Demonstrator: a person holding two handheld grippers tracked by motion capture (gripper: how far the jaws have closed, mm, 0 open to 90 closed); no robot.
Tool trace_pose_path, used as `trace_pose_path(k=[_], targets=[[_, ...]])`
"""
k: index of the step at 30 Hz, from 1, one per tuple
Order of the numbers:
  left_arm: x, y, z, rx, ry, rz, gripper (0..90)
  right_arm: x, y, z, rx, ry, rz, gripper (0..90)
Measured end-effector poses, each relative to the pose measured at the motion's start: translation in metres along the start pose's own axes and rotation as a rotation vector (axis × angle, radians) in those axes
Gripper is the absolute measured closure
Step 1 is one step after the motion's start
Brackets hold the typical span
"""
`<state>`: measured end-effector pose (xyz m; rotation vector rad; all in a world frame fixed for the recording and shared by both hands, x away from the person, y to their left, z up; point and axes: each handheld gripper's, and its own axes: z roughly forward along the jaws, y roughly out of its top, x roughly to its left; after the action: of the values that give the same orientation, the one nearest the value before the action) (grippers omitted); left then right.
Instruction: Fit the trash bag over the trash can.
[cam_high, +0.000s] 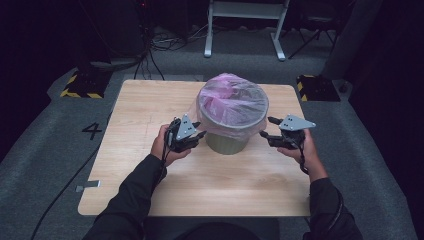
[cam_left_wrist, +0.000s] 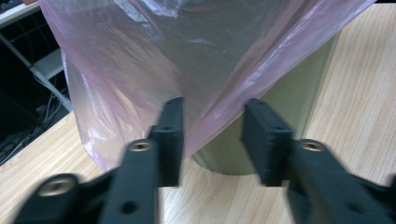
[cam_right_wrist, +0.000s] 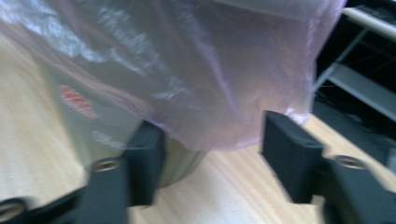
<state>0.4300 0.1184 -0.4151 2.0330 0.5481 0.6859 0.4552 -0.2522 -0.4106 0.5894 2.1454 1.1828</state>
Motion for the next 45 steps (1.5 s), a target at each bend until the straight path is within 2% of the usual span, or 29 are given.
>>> trace_pose_path(k=[1, 2, 4, 5, 6, 7, 9, 12, 16, 17, 22, 23, 27, 30, 31, 32, 33, 34, 35, 36, 37, 38, 39, 40, 41, 42, 43, 44, 45], targets=[[0.0, 0.0, 0.0, 0.0, 0.0, 0.0, 70.7, 0.0, 0.0, 0.0, 0.0, 0.0, 0.0, 47.6], [0.0, 0.0, 0.001, 0.002, -0.003, 0.004, 70.7, 0.0, 0.0, 0.0, -0.001, -0.004, -0.005, 54.8], [0.0, 0.0, 0.001, 0.002, -0.008, 0.016, 77.9, 0.0, 0.0, 0.0, -0.014, 0.006, -0.007, 68.0], [0.0, 0.001, 0.001, 0.0, -0.009, 0.026, 83.3, 0.0, 0.0, -0.001, -0.019, 0.006, -0.015, 78.2], [0.0, 0.001, 0.001, 0.0, -0.009, 0.026, 86.4, 0.0, 0.0, -0.001, -0.019, 0.006, -0.015, 78.2], [0.001, 0.001, 0.0, -0.005, -0.018, 0.026, 89.4, 0.0, 0.0, -0.003, -0.034, 0.017, -0.018, 86.1], [0.001, 0.0, 0.001, 0.003, -0.03, 0.027, 90.0, 0.001, -0.001, -0.003, -0.025, 0.019, -0.021, 89.6], [0.002, -0.002, 0.003, 0.013, -0.05, 0.027, 90.0, 0.002, -0.004, -0.003, -0.017, 0.029, -0.019, 89.8], [0.002, -0.011, 0.01, 0.051, -0.077, 0.039, 90.0, 0.004, -0.013, 0.001, 0.016, 0.056, -0.004, 90.0], [0.003, -0.017, 0.014, 0.065, -0.095, 0.026, 90.0, 0.006, -0.018, 0.005, 0.036, 0.063, -0.002, 90.0], [0.003, -0.028, 0.023, 0.109, -0.115, 0.017, 90.0, 0.005, -0.029, 0.015, 0.07, 0.084, 0.021, 90.0], [0.003, -0.032, 0.027, 0.122, -0.117, 0.016, 90.0, 0.005, -0.035, 0.021, 0.087, 0.095, 0.037, 89.9], [0.003, -0.038, 0.033, 0.152, -0.122, 0.01, 90.0, 0.004, -0.043, 0.032, 0.131, 0.097, 0.045, 89.8], [0.004, -0.039, 0.033, 0.147, -0.106, 0.001, 90.0, 0.003, -0.046, 0.035, 0.137, 0.099, 0.061, 89.1], [0.006, -0.04, 0.029, 0.133, -0.088, -0.017, 80.9, 0.002, -0.048, 0.037, 0.146, 0.095, 0.069, 87.6], [0.006, -0.04, 0.029, 0.133, -0.088, -0.017, 72.4, 0.002, -0.048, 0.037, 0.146, 0.095, 0.069, 87.6], [0.011, -0.04, 0.024, 0.124, -0.079, -0.045, 61.9, 0.002, -0.05, 0.037, 0.152, 0.09, 0.067, 87.0], [0.011, -0.04, 0.024, 0.124, -0.079, -0.045, 57.2, 0.002, -0.05, 0.037, 0.152, 0.09, 0.067, 87.0], [0.017, -0.043, 0.015, 0.108, -0.114, -0.069, 53.2, 0.002, -0.051, 0.037, 0.148, 0.087, 0.07, 86.5], [0.017, -0.043, 0.015, 0.108, -0.114, -0.069, 47.0, 0.002, -0.051, 0.037, 0.148, 0.087, 0.07, 86.5], [0.018, -0.044, 0.01, 0.1, -0.113, -0.084, 47.0, 0.002, -0.051, 0.036, 0.147, 0.083, 0.073, 86.6], [0.02, -0.044, 0.006, 0.101, -0.11, -0.088, 40.3, 0.001, -0.051, 0.035, 0.142, 0.081, 0.079, 86.6], [0.023, -0.044, -0.005, 0.081, -0.093, -0.1, 30.4, 0.0, -0.052, 0.034, 0.139, 0.077, 0.087, 86.0], [0.023, -0.044, -0.005, 0.081, -0.093, -0.1, 28.3, 0.0, -0.052, 0.034, 0.139, 0.077, 0.087, 86.0], [0.028, -0.043, -0.017, 0.042, -0.087, -0.11, 25.8, -0.001, -0.052, 0.033, 0.135, 0.066, 0.086, 86.2], [0.028, -0.043, -0.017, 0.042, -0.087, -0.11, 24.9, -0.001, -0.052, 0.033, 0.135, 0.066, 0.086, 86.2], [0.036, -0.036, -0.027, -0.012, -0.059, -0.132, 25.0, -0.002, -0.052, 0.032, 0.127, 0.065, 0.096, 86.5], [0.036, -0.036, -0.027, -0.012, -0.059, -0.132, 25.3, -0.002, -0.052, 0.032, 0.127, 0.065, 0.096, 86.5], [0.04, -0.032, -0.031, -0.039, -0.045, -0.146, 25.3, -0.002, -0.052, 0.032, 0.128, 0.063, 0.095, 86.3]])
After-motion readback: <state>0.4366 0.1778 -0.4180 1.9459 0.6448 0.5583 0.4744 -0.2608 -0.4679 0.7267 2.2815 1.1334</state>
